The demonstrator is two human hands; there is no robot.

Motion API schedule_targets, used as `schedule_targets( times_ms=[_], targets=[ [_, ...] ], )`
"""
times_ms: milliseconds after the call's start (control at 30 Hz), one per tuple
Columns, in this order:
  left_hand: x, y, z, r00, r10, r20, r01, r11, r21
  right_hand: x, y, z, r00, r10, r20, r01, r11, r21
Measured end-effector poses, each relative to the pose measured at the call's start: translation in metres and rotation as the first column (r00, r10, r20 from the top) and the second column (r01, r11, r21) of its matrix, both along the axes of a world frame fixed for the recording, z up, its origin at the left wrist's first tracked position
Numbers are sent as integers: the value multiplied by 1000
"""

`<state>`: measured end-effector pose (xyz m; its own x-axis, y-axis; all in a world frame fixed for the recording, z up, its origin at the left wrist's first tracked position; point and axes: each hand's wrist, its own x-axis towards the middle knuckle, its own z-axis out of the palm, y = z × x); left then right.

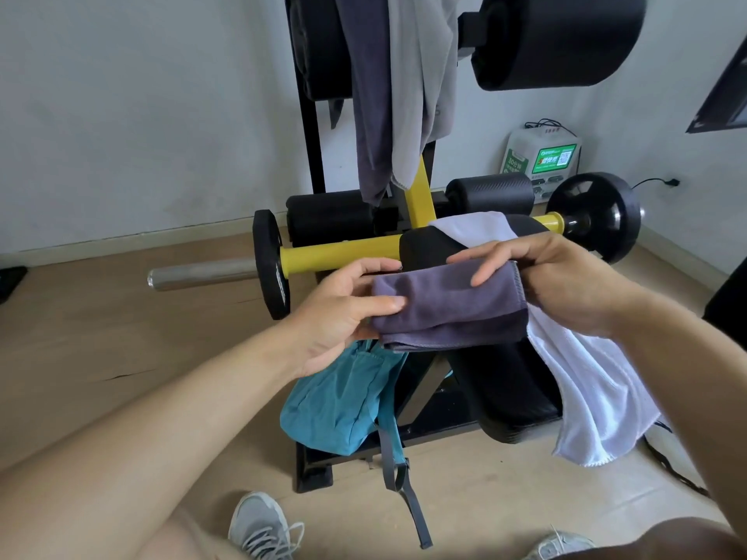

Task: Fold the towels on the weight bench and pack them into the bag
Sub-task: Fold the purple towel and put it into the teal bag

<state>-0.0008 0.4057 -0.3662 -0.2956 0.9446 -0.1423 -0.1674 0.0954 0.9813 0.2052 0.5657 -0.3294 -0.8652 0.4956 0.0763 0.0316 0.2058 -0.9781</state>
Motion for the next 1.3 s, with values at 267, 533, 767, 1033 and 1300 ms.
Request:
schedule_targets(
  times_ms=[267,533,767,1033,1300],
  targets=[
    [25,14,-25,641,-111,-759,130,991,-35,11,10,-10,982,-105,158,70,975,211],
    [37,20,-40,191,-45,-980,182,983,-10,18,17,-13,979,-171,110,133,947,291],
    [31,17,-32,189,176,-966,218,952,216,21,17,-11,983,-164,84,116,906,408],
    [25,26,-34,113,56,-992,209,975,79,23,20,-7,971,-228,69,139,777,613],
    [19,31,-42,485,-11,-875,100,994,43,26,21,-3,922,-242,301,-31,731,682]
  ],
)
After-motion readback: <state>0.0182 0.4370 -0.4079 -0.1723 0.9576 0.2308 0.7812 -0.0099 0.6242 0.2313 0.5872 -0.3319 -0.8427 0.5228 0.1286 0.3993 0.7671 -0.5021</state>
